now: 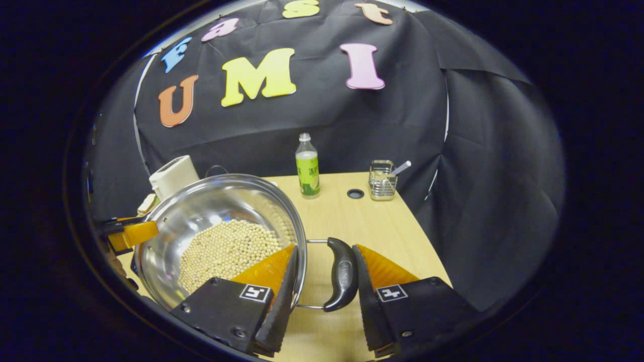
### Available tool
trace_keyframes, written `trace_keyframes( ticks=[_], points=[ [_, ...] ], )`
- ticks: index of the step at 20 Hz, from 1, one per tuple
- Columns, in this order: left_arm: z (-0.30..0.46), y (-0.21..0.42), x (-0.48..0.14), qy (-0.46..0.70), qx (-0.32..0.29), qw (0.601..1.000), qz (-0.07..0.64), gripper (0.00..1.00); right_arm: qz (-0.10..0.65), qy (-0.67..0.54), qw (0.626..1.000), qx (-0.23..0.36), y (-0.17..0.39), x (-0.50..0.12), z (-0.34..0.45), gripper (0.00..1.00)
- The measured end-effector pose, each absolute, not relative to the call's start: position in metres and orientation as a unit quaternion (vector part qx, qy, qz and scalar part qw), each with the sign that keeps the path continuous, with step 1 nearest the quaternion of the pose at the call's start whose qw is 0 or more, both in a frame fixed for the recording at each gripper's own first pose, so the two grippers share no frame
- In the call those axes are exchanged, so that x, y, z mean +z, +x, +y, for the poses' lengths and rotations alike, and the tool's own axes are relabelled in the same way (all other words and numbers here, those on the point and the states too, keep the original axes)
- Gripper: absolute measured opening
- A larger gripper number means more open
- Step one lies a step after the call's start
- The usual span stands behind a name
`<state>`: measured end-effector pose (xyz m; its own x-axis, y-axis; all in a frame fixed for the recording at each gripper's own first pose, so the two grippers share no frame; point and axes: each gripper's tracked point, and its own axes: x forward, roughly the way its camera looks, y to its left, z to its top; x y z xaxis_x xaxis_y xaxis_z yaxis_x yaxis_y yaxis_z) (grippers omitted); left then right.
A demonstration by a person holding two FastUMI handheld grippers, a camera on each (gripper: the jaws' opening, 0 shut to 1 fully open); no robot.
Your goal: First push the handle of the pot to place it horizontally, then grasp the pot with both hands and set it on the induction cooktop.
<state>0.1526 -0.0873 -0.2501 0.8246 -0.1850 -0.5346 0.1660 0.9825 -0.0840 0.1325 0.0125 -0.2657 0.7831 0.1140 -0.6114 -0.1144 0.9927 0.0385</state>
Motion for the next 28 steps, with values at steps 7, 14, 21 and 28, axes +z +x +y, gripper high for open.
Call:
trace_keyframes(
  ticks=[7,14,21,28],
  points=[
    [-0.056,0.153,-0.187,-0.015,-0.086,0.965,0.246,0.56,0.304,0.007,0.950,0.066,0.127,-0.207,0.044,0.63],
    [0.009,0.150,-0.166,-0.022,-0.063,0.970,0.235,0.56,0.300,0.008,0.950,0.091,0.123,-0.187,0.110,0.61],
    [0.078,0.150,-0.162,-0.013,-0.022,0.972,0.232,0.55,0.314,0.016,0.941,0.126,0.123,-0.200,0.185,0.61],
    [0.131,0.155,-0.181,-0.017,0.014,0.970,0.244,0.55,0.342,0.023,0.927,0.152,0.123,-0.233,0.246,0.62]
  ],
)
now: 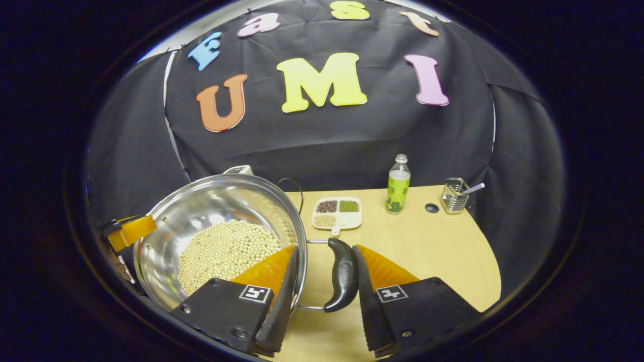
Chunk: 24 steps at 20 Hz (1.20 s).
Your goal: First push the handle of the pot to place it horizontally, then grasp the pot with both hands and set it on the induction cooktop.
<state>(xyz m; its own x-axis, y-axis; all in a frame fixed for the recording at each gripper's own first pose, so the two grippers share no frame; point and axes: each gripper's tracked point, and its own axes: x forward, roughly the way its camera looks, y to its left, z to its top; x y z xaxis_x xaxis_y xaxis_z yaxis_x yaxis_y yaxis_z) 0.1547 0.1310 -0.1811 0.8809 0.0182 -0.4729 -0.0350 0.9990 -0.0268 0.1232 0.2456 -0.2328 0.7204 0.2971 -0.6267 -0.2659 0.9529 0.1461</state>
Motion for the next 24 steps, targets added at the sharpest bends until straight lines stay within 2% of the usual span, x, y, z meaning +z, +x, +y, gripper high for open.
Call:
trace_keyframes(
  ticks=[12,24],
  points=[
    [0.171,0.168,-0.264,-0.032,0.038,0.952,0.301,0.55,0.383,-0.001,0.911,0.149,0.133,-0.312,0.295,0.62],
    [0.189,0.198,-0.329,-0.046,0.042,0.942,0.331,0.56,0.379,-0.013,0.914,0.141,0.161,-0.367,0.320,0.62]
  ],
)
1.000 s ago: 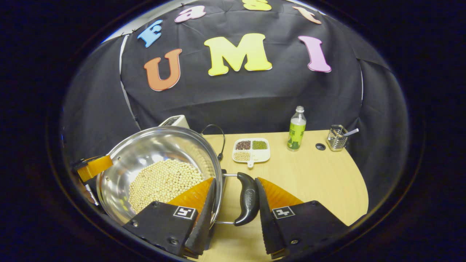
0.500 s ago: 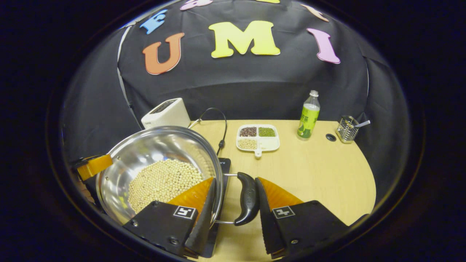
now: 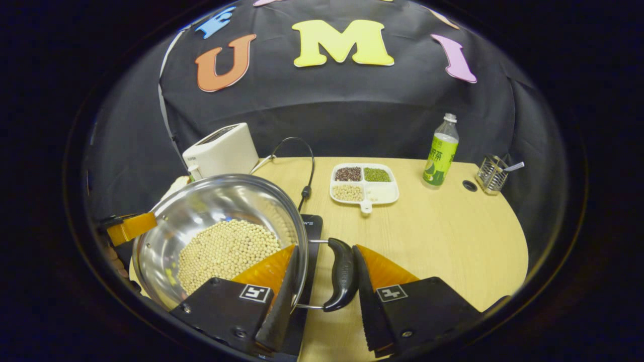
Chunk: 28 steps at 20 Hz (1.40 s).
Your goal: First push the handle of the pot to place it horizontally, then grasp the pot with both hands and set it on the induction cooktop.
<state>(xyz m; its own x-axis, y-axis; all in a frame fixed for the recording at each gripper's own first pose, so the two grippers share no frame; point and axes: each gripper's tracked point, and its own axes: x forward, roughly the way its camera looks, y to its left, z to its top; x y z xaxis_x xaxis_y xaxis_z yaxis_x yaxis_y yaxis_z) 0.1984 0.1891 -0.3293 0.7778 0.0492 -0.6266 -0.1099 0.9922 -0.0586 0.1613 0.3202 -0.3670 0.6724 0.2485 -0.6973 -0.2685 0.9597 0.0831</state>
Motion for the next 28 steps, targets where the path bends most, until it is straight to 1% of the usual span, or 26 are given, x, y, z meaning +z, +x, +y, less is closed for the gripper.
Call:
trace_keyframes(
  ticks=[3,5,8,10,12,13,14,15,17,18,20,22,23,28],
  points=[
    [0.193,0.207,-0.332,-0.059,0.041,0.945,0.318,0.56,0.361,-0.026,0.922,0.137,0.165,-0.369,0.324,0.61],
    [0.192,0.206,-0.333,-0.042,0.039,0.948,0.314,0.56,0.357,-0.037,0.923,0.138,0.166,-0.370,0.326,0.63],
    [0.194,0.206,-0.331,-0.013,0.039,0.953,0.300,0.57,0.354,-0.033,0.924,0.142,0.167,-0.371,0.326,0.63],
    [0.196,0.204,-0.335,-0.004,0.038,0.953,0.301,0.60,0.349,-0.028,0.926,0.143,0.168,-0.370,0.327,0.63],
    [0.203,0.204,-0.336,0.014,0.048,0.954,0.295,0.68,0.341,-0.021,0.929,0.146,0.169,-0.369,0.327,0.65],
    [0.207,0.203,-0.334,0.020,0.055,0.956,0.288,0.78,0.330,-0.019,0.931,0.154,0.170,-0.367,0.327,0.67],
    [0.210,0.201,-0.332,0.020,0.063,0.956,0.284,0.82,0.320,-0.013,0.933,0.162,0.170,-0.365,0.328,0.72],
    [0.211,0.197,-0.329,0.016,0.068,0.958,0.279,0.93,0.309,-0.008,0.938,0.159,0.172,-0.362,0.321,0.73],
    [0.213,0.188,-0.319,0.004,0.080,0.960,0.267,0.98,0.287,0.017,0.943,0.165,0.169,-0.353,0.316,0.84],
    [0.214,0.182,-0.314,-0.002,0.087,0.961,0.262,0.98,0.280,0.026,0.945,0.166,0.167,-0.347,0.311,0.87],
    [0.214,0.168,-0.299,-0.013,0.101,0.964,0.247,0.98,0.262,0.038,0.949,0.173,0.158,-0.332,0.302,0.90],
    [0.203,0.153,-0.281,-0.024,0.099,0.968,0.229,0.98,0.238,0.037,0.954,0.176,0.146,-0.314,0.290,0.91],
    [0.198,0.145,-0.272,-0.026,0.096,0.971,0.219,0.97,0.228,0.032,0.957,0.178,0.138,-0.305,0.283,0.93],
    [0.159,0.101,-0.223,-0.020,0.083,0.982,0.170,0.97,0.186,0.014,0.968,0.167,0.092,-0.267,0.241,0.95]
  ],
)
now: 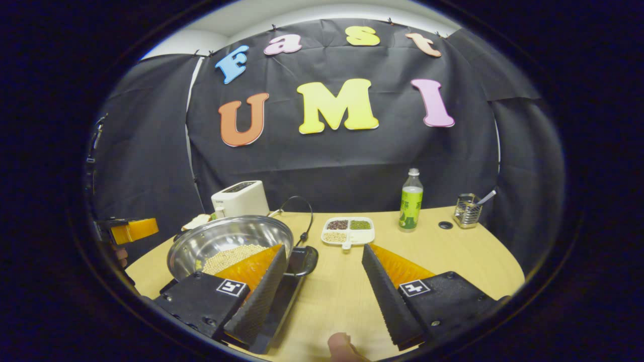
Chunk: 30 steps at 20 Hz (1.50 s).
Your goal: First push the handle of the pot to place it horizontally, then grasp the pot with both hands and set it on the induction cooktop.
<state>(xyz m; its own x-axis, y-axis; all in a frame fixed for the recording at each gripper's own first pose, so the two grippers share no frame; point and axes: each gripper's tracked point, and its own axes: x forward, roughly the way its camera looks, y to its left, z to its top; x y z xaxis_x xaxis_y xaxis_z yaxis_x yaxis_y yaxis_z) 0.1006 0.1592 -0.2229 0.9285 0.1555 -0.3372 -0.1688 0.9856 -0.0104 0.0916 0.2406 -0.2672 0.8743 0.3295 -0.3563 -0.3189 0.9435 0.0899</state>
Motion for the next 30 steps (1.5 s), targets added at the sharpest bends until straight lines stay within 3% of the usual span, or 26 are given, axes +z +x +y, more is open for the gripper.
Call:
trace_keyframes(
  ticks=[11,22,30],
  points=[
    [0.093,0.025,-0.162,0.004,0.098,0.989,0.108,0.97,0.085,-0.040,0.990,0.103,-0.001,-0.162,0.113,0.97],
    [0.038,-0.033,-0.060,-0.005,0.053,0.998,0.019,0.96,0.002,0.030,0.999,0.028,-0.064,-0.071,0.003,0.97],
    [0.001,-0.054,-0.042,0.013,0.009,1.000,-0.018,0.96,-0.025,-0.007,0.999,0.032,-0.092,-0.054,-0.004,0.96]
  ],
)
